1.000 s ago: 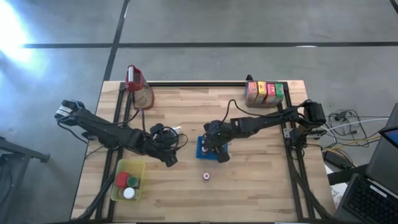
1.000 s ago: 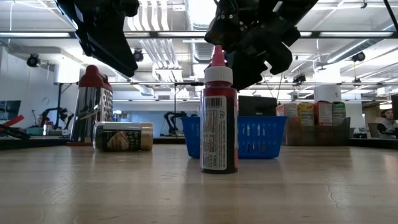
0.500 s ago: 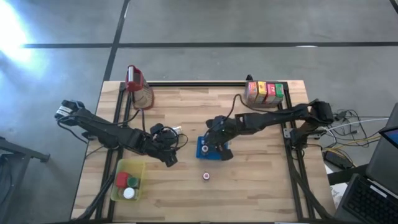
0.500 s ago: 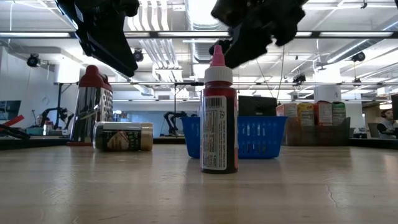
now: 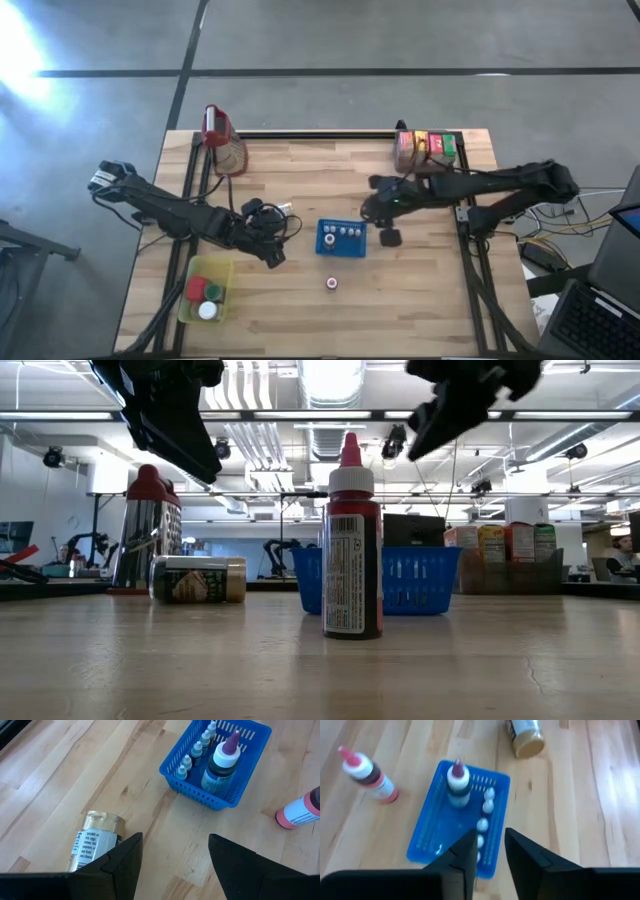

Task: Pick & Place Kitchen Items
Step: Put the golden seasoning bottle into the yellow bin

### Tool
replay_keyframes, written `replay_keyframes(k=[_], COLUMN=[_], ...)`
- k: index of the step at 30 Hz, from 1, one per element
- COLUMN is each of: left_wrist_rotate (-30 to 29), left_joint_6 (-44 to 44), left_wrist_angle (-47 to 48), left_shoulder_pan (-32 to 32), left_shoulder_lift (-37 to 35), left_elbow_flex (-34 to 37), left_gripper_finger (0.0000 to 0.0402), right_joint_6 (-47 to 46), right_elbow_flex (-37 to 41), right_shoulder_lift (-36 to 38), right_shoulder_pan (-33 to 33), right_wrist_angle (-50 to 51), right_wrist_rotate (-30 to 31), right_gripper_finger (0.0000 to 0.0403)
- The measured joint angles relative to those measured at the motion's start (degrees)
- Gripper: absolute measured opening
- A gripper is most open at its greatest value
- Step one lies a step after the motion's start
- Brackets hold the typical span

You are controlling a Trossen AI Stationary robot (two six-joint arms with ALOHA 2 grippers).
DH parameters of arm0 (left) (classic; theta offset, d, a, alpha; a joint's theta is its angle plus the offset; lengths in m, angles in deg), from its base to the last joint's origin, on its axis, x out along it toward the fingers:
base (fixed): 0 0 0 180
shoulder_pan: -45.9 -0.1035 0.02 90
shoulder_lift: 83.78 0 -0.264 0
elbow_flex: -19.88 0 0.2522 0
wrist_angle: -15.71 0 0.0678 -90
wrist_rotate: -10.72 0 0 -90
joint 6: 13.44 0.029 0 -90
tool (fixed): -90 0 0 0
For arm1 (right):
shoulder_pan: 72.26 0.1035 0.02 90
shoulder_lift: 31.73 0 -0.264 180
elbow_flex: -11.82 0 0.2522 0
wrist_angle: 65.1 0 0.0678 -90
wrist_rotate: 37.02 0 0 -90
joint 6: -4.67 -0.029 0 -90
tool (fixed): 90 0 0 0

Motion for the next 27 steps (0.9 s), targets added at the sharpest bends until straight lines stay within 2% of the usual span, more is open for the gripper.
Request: replay_keyframes(k=[12,18,22,27], left_wrist_rotate=[0.0,0.0,0.0,0.0], left_joint_6=[0.0,0.0,0.0,0.0], left_wrist_angle=[-0.1,-0.1,-0.1,-0.1], left_shoulder_pan=[0.0,0.0,0.0,0.0], left_shoulder_lift=[0.0,0.0,0.0,0.0], left_elbow_flex=[0.0,0.0,0.0,0.0], left_gripper_finger=[0.0232,0.0232,0.0232,0.0232], right_joint_6=[-6.7,-7.4,-7.4,-6.3], right_elbow_flex=[15.7,21.7,24.8,27.3], right_shoulder_lift=[22.1,34.1,40.2,44.4], right_shoulder_pan=[0.0,0.0,0.0,0.0], right_wrist_angle=[-0.3,-1.6,-1.6,-1.4], right_wrist_rotate=[0.3,6.3,6.4,6.4], right_gripper_finger=[0.0011,0.0016,0.0024,0.0034])
